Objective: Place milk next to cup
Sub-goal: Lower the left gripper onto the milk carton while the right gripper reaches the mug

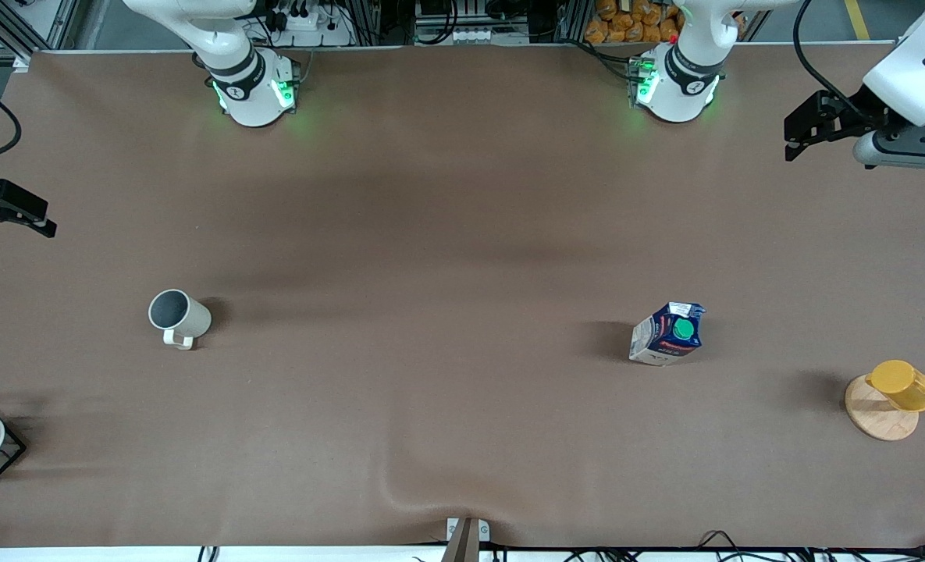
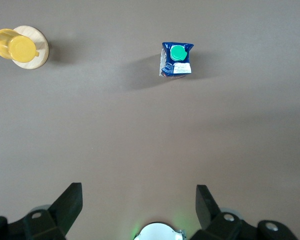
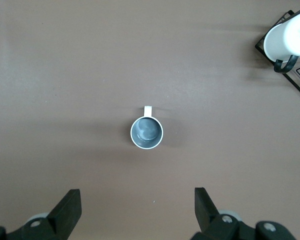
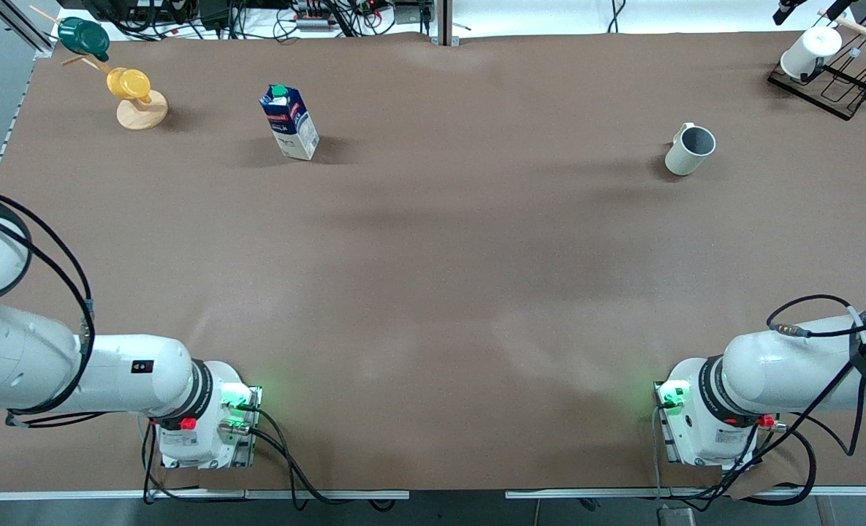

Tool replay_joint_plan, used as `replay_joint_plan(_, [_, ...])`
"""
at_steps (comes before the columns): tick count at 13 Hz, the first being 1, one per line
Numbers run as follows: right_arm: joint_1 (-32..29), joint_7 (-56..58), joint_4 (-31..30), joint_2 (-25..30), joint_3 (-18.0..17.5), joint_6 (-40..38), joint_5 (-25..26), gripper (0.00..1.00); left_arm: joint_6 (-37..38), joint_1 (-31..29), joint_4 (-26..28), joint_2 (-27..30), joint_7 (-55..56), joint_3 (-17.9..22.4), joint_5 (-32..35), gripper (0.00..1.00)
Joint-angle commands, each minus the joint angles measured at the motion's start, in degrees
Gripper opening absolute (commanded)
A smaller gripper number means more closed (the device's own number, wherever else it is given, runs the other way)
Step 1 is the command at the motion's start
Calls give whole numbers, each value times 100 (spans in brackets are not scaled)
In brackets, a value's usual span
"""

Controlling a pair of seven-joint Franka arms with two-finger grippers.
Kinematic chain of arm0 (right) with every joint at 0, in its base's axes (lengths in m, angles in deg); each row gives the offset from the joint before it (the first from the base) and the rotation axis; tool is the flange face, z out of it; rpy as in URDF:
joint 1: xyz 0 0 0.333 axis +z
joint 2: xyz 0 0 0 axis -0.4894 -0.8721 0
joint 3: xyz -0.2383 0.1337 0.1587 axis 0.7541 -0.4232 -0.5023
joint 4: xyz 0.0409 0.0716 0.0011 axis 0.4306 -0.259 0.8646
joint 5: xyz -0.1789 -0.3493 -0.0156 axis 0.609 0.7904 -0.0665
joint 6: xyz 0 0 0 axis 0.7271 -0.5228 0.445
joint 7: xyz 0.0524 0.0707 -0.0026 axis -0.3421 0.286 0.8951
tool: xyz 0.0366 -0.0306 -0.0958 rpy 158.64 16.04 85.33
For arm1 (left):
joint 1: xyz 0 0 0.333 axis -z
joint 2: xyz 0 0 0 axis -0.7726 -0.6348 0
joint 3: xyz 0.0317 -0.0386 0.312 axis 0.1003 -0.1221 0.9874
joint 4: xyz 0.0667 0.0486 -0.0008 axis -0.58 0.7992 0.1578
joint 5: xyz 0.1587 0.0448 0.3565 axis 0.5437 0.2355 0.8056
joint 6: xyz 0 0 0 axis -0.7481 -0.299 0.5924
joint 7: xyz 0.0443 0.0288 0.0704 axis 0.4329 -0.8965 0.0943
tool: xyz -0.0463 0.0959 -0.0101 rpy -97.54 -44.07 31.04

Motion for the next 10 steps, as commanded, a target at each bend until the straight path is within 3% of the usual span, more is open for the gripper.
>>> replay_joint_plan(1, [-26, -75, 117, -65, 1, -80, -87, 100, -81, -74, -25, 51, 98, -59, -2, 100])
replay_joint_plan(5, [-26, -75, 108, -65, 1, -80, -87, 100, -108, -31, -78, -159, 107, -50, 7, 100])
replay_joint_plan(10, [27, -75, 117, -65, 1, -62, -95, 100, -564, 127, -535, -1274, 397, -50, 121, 100])
